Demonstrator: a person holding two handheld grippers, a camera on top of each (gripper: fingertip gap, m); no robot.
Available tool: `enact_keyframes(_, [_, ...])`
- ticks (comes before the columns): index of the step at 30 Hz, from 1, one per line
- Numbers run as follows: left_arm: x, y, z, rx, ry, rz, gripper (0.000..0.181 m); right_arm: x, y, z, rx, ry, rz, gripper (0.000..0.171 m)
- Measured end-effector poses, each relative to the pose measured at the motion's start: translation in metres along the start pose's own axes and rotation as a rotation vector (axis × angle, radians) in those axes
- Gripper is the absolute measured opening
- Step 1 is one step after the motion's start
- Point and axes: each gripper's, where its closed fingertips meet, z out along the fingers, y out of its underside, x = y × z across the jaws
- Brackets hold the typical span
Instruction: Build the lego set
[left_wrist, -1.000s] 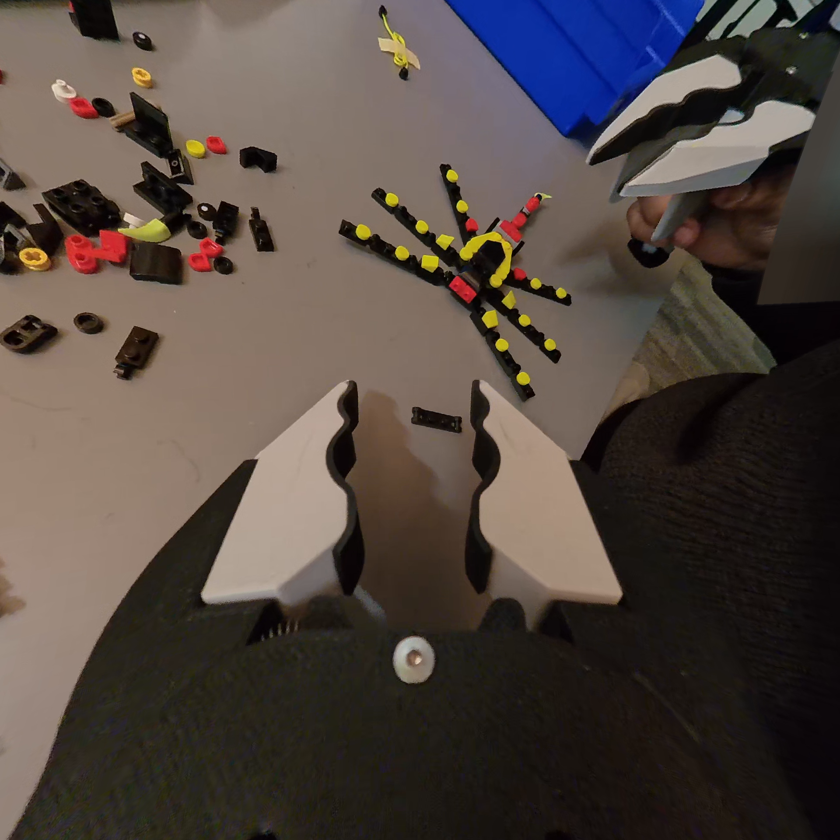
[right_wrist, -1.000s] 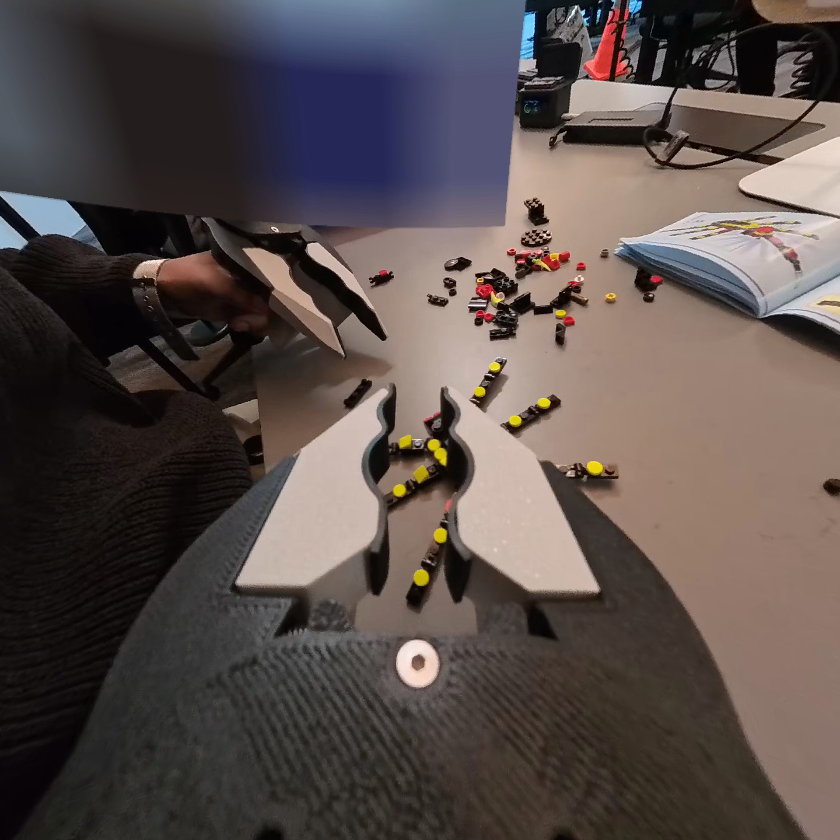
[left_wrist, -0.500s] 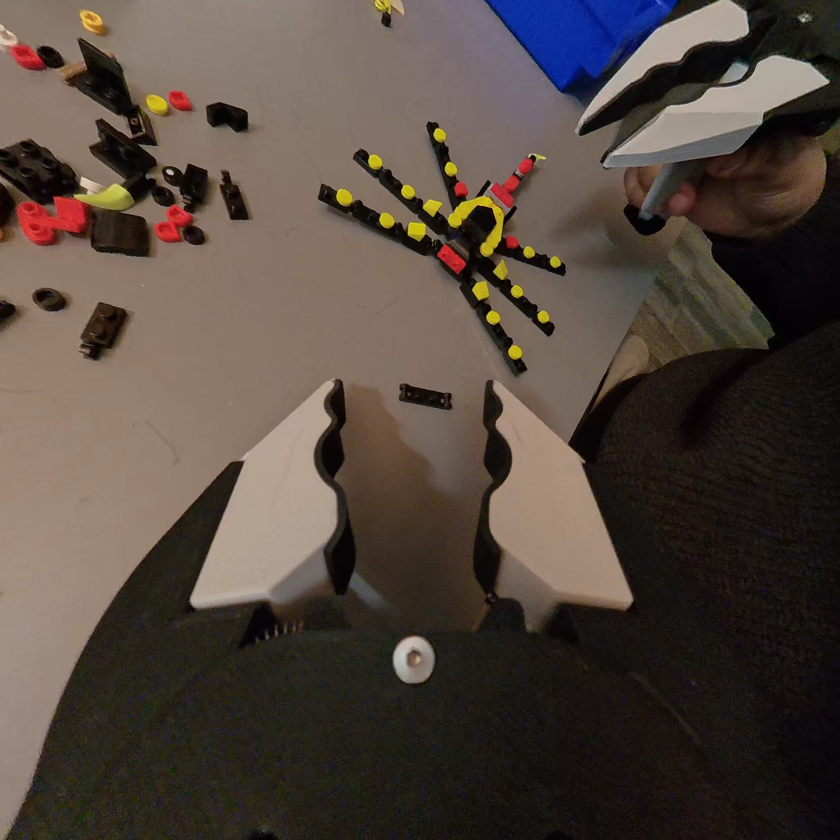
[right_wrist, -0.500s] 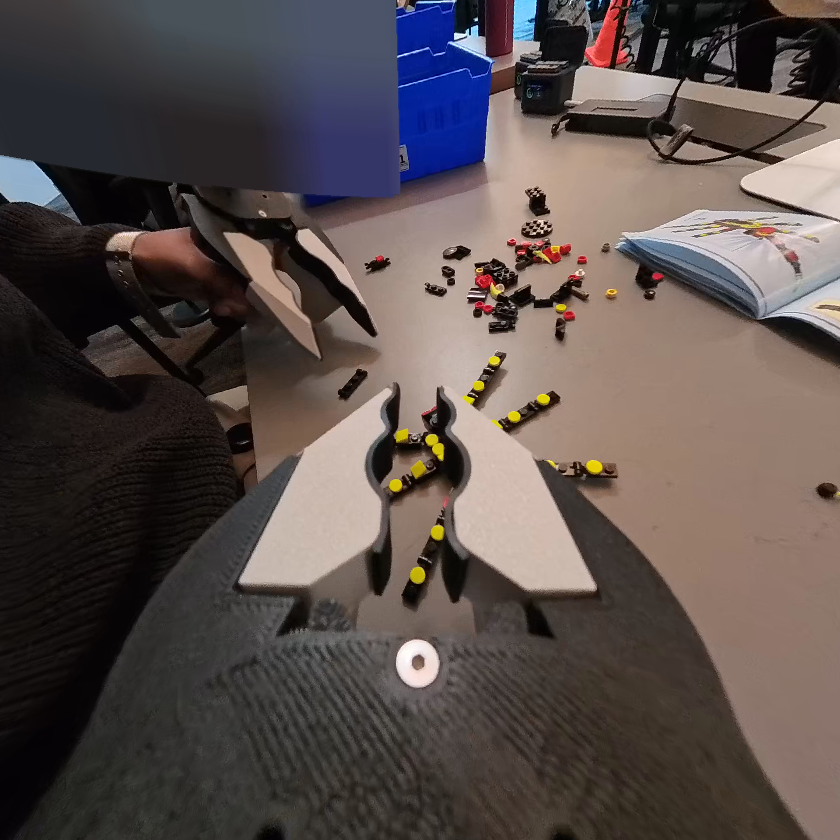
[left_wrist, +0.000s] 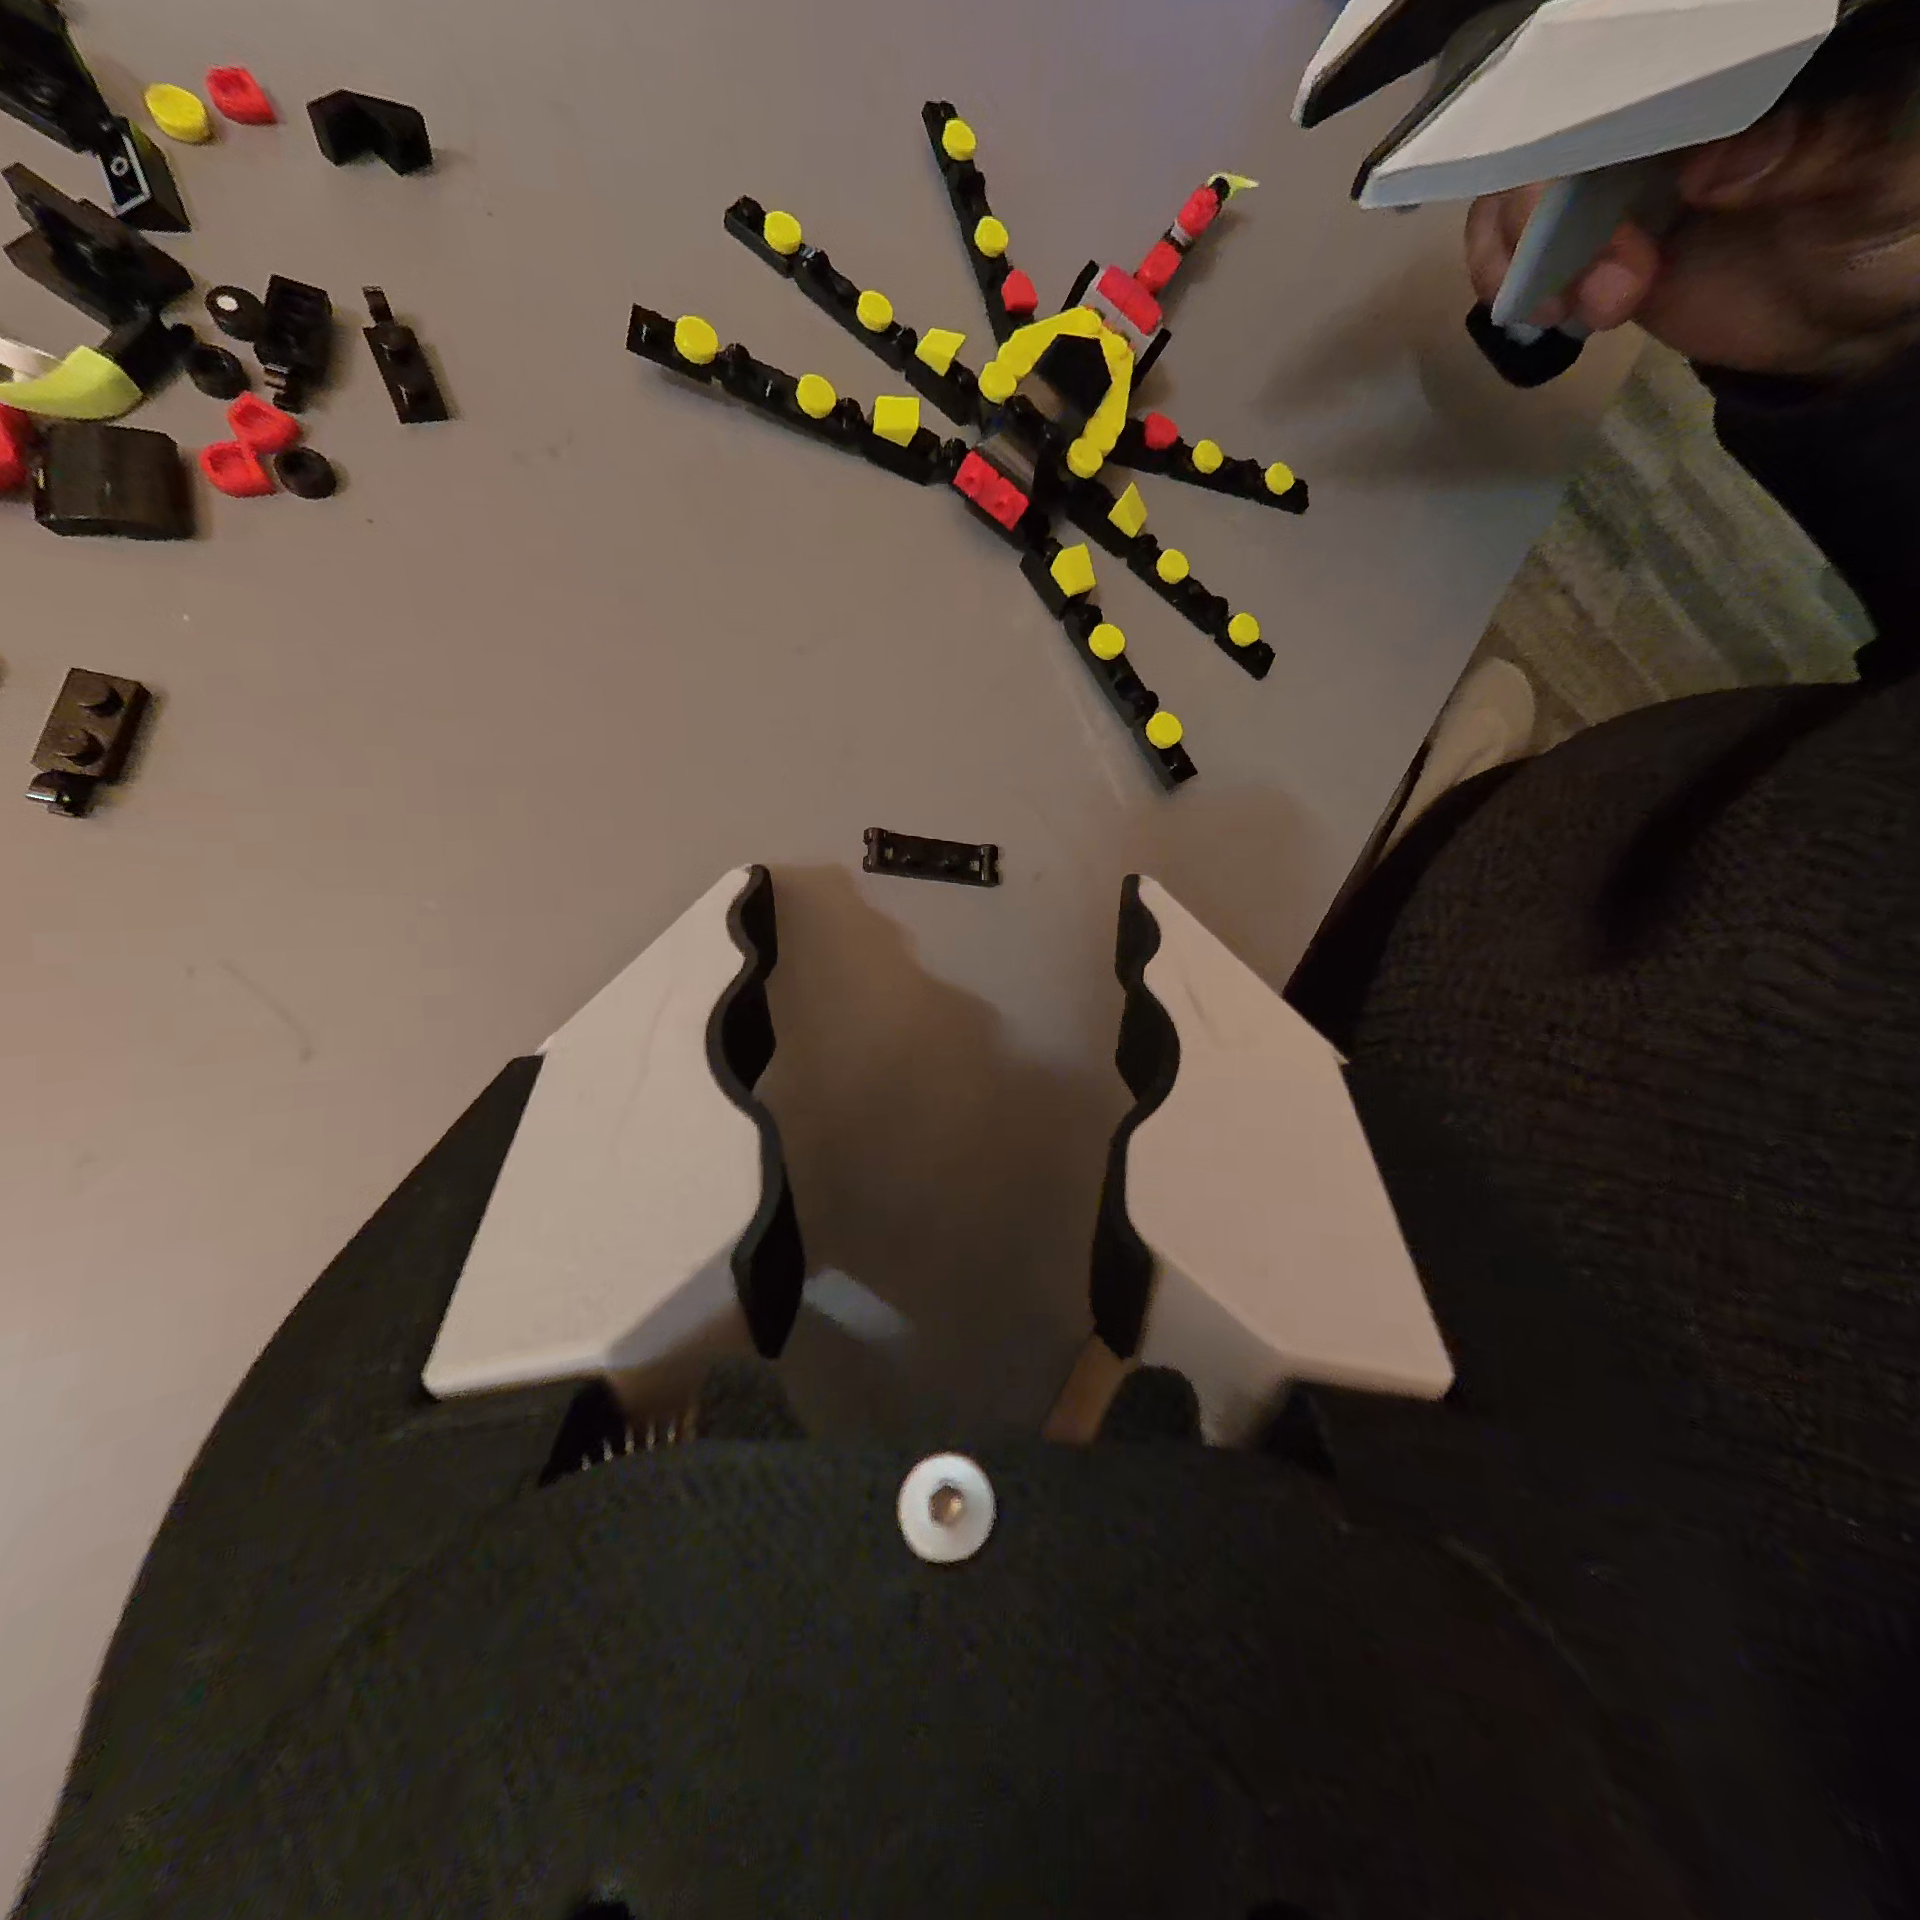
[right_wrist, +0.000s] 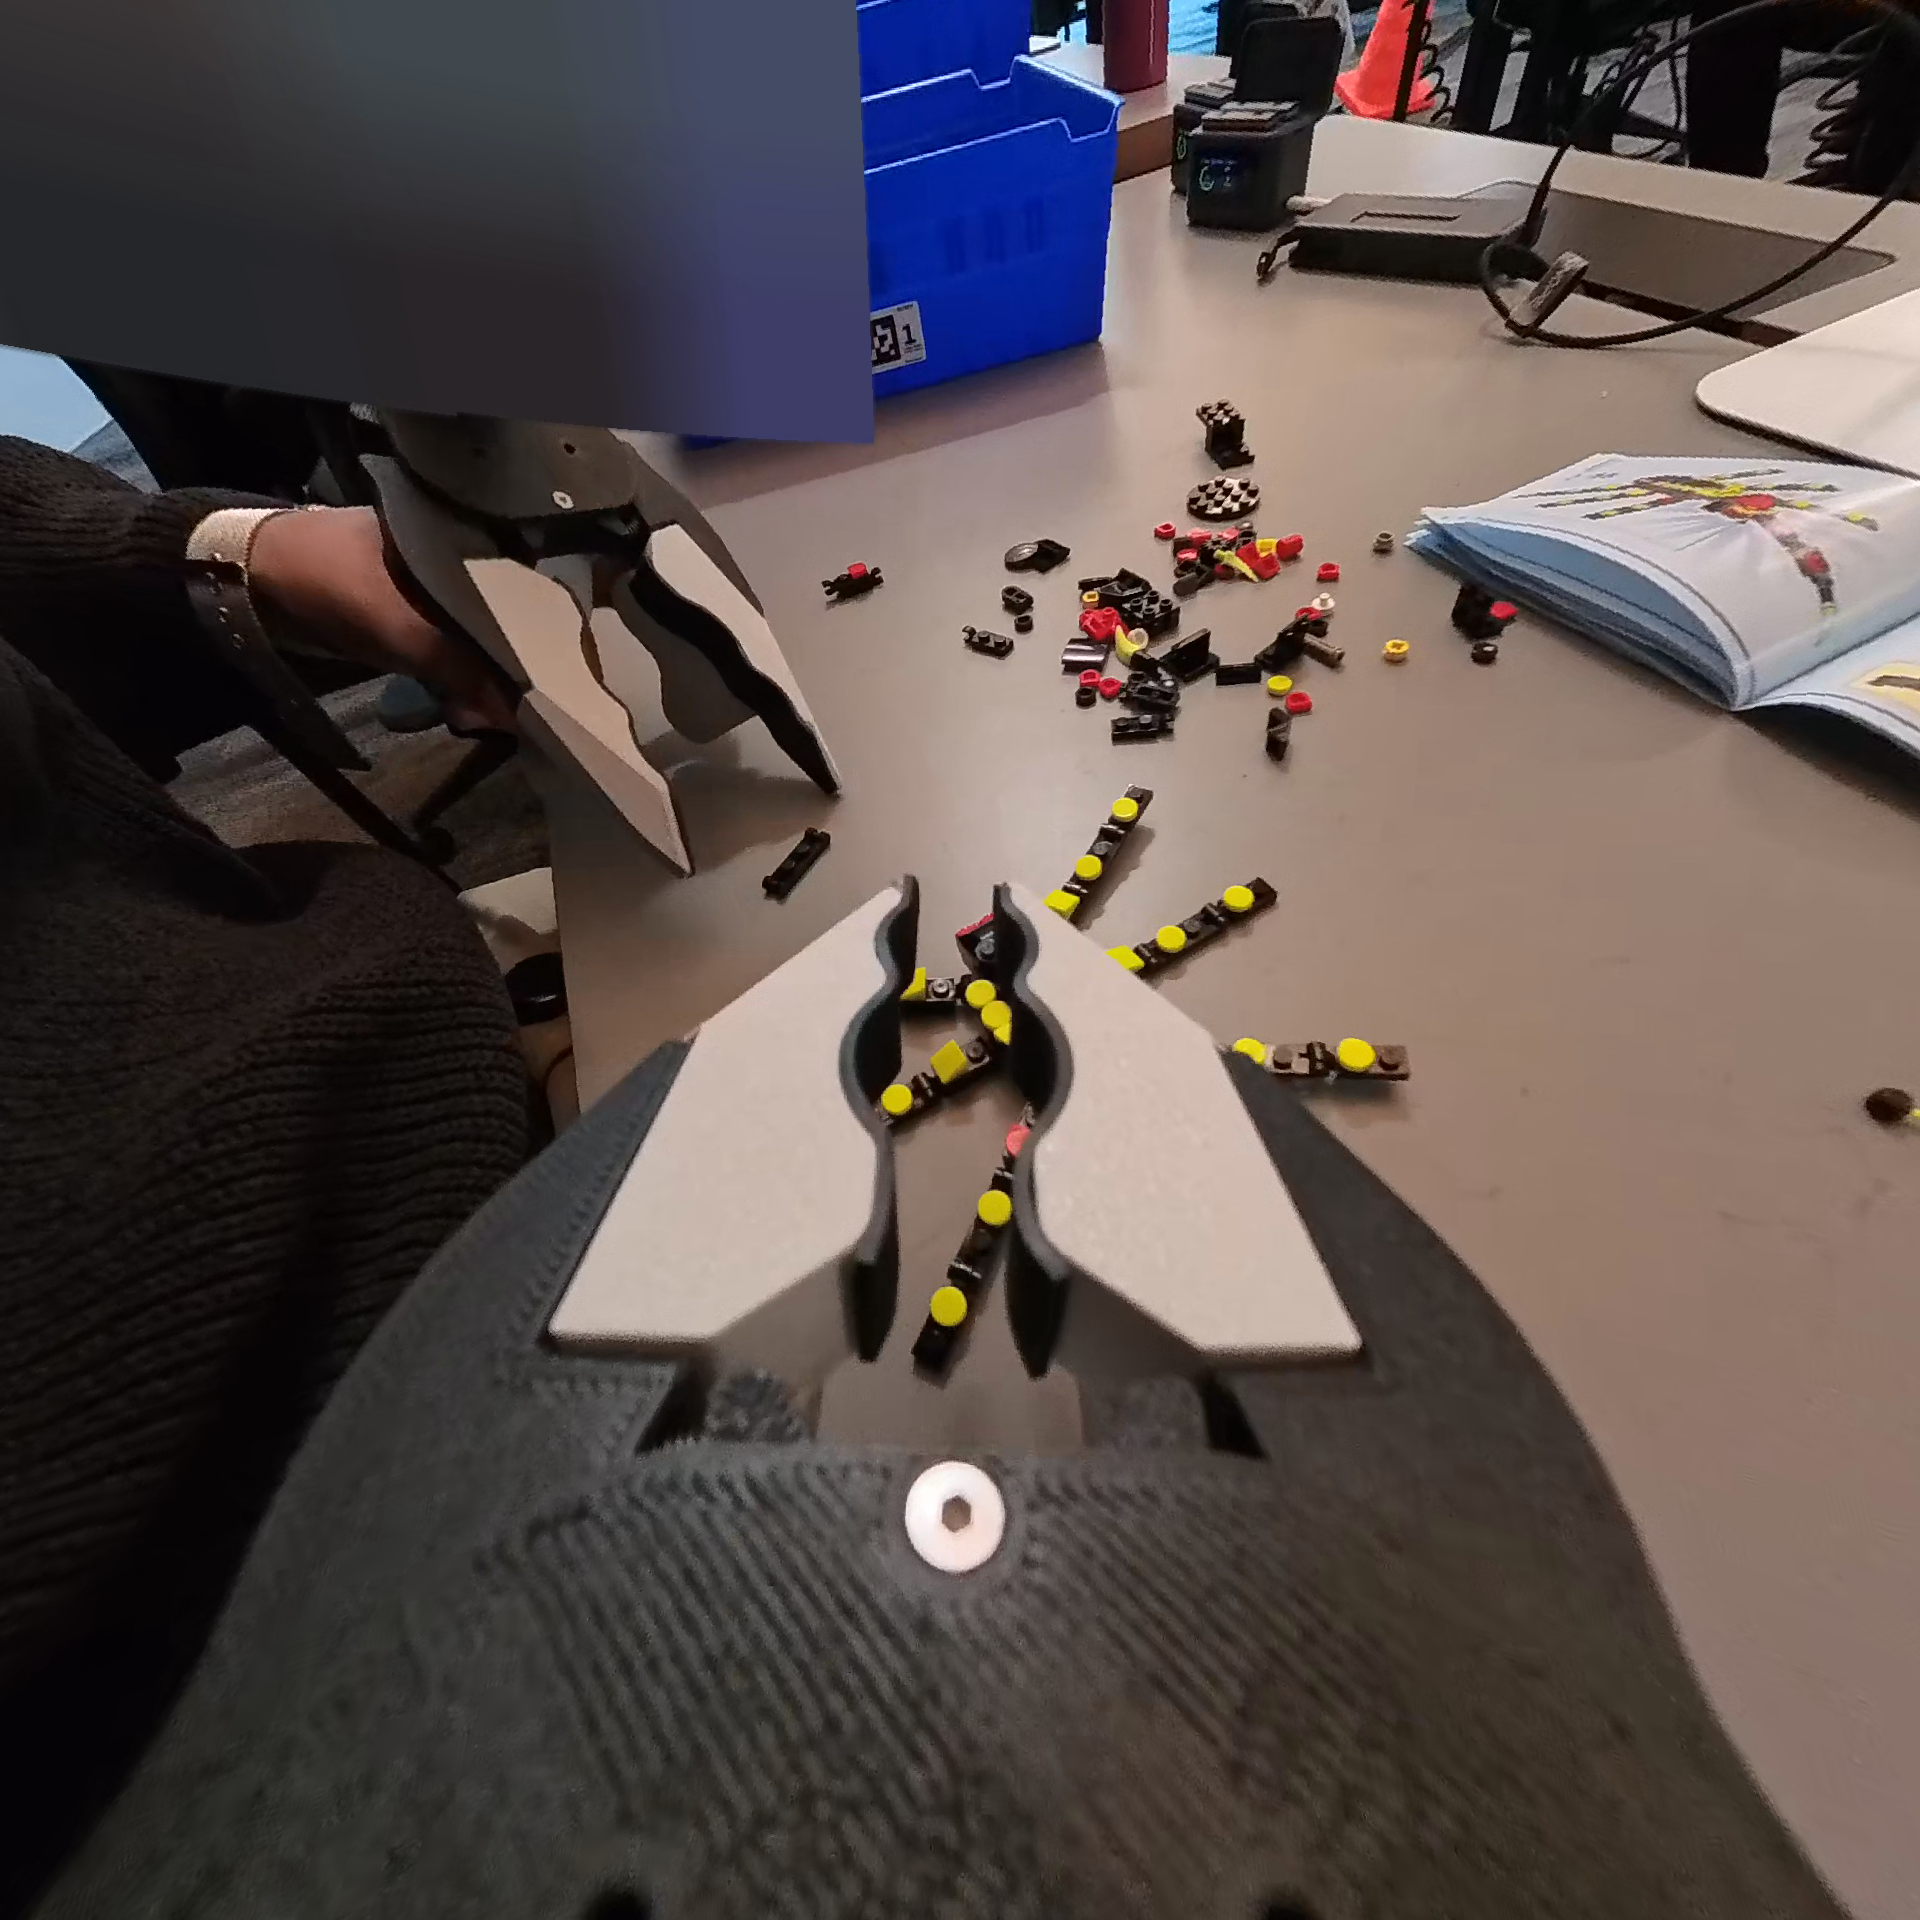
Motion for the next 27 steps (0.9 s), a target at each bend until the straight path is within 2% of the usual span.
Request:
enact_keyframes(6, [-0.01,0.002,-0.003,-0.014,-0.076,0.029,0.062,-0.001,0.0,0.0,-0.001,-0.001,-0.003,0.011])
enact_keyframes(11, [0.003,-0.007,-0.003,0.027,-0.043,0.052,0.061,-0.001,0.001,0.0,-0.004,0.002,-0.006,0.01])
enact_keyframes(16, [-0.01,-0.003,0.004,-0.068,-0.297,0.211,0.046,0.0,0.003,0.002,-0.018,0.005,-0.009,0.01])
enact_keyframes(22, [-0.002,-0.002,0.011,-0.106,-0.314,0.218,0.045,0.001,0.005,0.003,-0.027,0.01,-0.018,0.009])
enact_keyframes(27, [-0.004,0.004,0.014,-0.153,-0.292,0.172,0.036,0.001,0.006,0.004,-0.031,0.007,-0.023,0.009])
